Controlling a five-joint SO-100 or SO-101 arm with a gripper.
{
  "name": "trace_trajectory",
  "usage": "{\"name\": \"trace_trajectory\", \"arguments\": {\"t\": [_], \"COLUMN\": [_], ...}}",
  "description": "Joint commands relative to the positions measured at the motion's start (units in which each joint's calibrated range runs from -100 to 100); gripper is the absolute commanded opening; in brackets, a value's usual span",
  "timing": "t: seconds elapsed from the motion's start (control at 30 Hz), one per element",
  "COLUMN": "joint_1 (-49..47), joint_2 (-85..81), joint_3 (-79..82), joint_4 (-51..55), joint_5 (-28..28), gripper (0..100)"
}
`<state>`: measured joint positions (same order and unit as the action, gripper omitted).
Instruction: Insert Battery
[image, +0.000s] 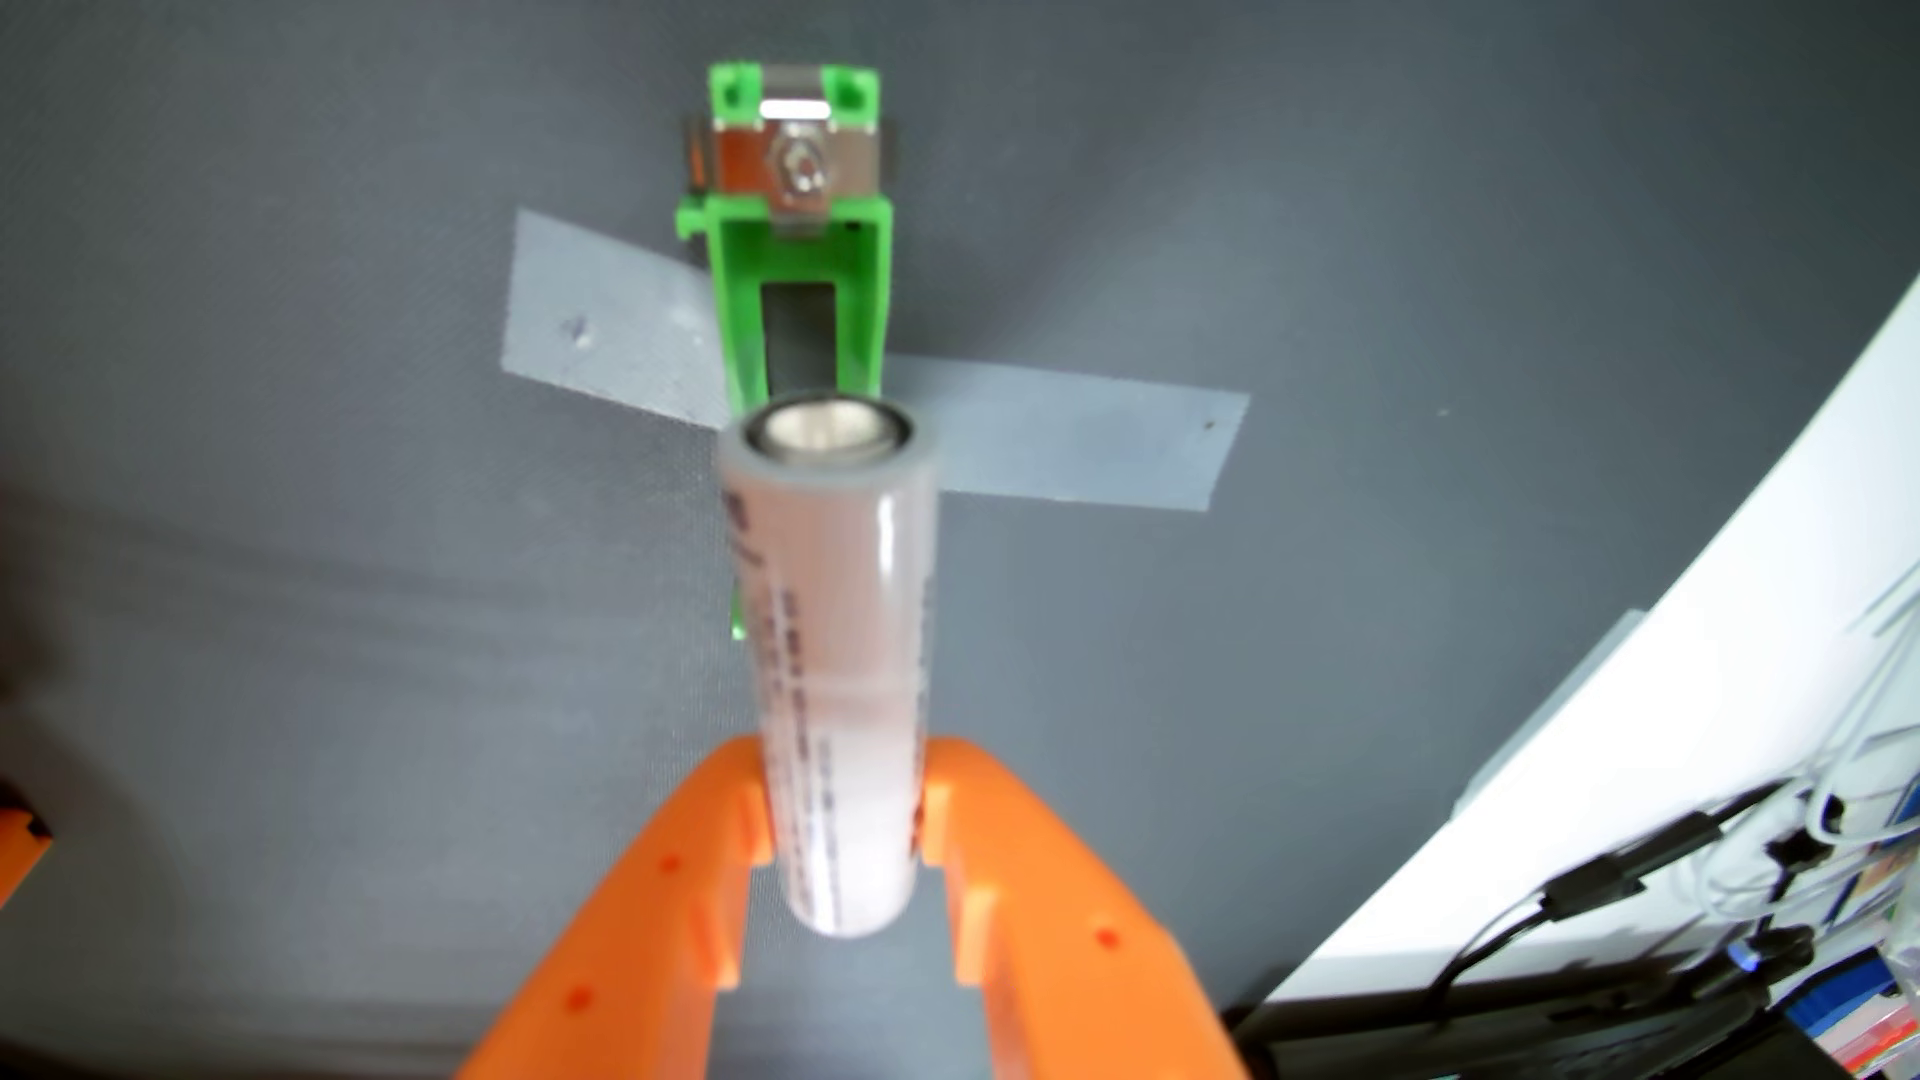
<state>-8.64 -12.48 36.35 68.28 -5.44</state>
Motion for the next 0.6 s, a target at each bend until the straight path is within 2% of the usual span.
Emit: {"name": "trace_trajectory", "arguments": {"t": [0.0, 0.57], "joint_1": [-0.45, -0.45], "joint_2": [-1.82, -1.57], "joint_3": [-0.19, 1.25], "joint_4": [-0.38, -2.66], "joint_5": [-0.28, -1.36], "gripper": [2, 2]}}
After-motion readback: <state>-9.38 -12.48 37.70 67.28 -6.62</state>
